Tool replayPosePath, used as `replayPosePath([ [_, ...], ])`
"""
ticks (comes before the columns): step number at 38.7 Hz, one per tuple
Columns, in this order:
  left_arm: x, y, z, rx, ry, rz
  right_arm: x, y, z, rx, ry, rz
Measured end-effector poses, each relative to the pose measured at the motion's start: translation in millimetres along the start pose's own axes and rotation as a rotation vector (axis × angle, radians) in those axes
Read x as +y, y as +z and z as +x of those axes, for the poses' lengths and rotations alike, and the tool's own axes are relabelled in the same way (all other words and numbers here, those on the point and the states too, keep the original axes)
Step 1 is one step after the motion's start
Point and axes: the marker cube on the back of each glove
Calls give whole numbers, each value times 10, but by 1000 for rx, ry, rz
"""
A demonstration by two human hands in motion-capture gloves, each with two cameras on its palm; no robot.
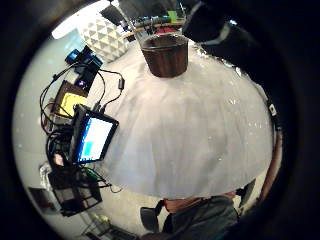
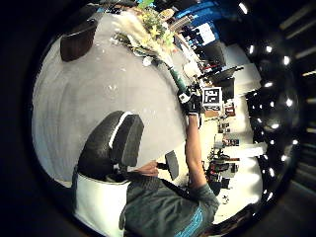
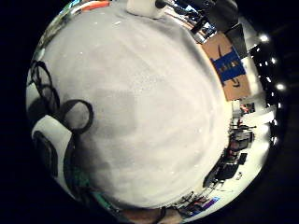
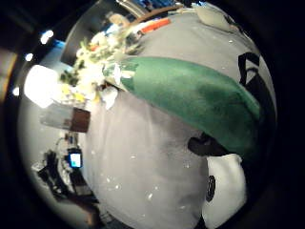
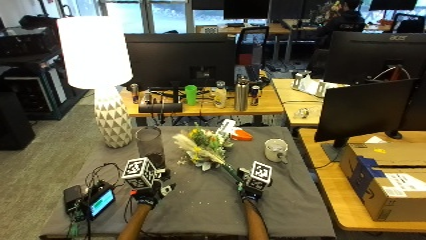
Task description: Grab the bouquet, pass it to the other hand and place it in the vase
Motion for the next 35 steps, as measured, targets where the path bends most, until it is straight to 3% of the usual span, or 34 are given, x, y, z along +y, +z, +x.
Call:
replayPosePath([
  [2, -14, -36, 18, 8, -2, 4, 119, -40, -24, -83, 16, -58],
  [8, -80, -157, 135, 44, 12, 33, 112, -180, -125, -315, 22, -7],
  [16, -251, -553, 533, 146, 80, 106, 334, -1080, -594, -749, -79, 70],
  [21, -431, -838, 800, 365, 136, 130, 407, -1447, -985, -959, -196, 93],
  [31, -715, -1369, 1257, 939, 209, 145, 591, -1691, -1784, -1288, -403, -27],
  [35, -804, -1509, 1362, 1096, 211, 125, 624, -1727, -2081, -1388, -547, -6],
])
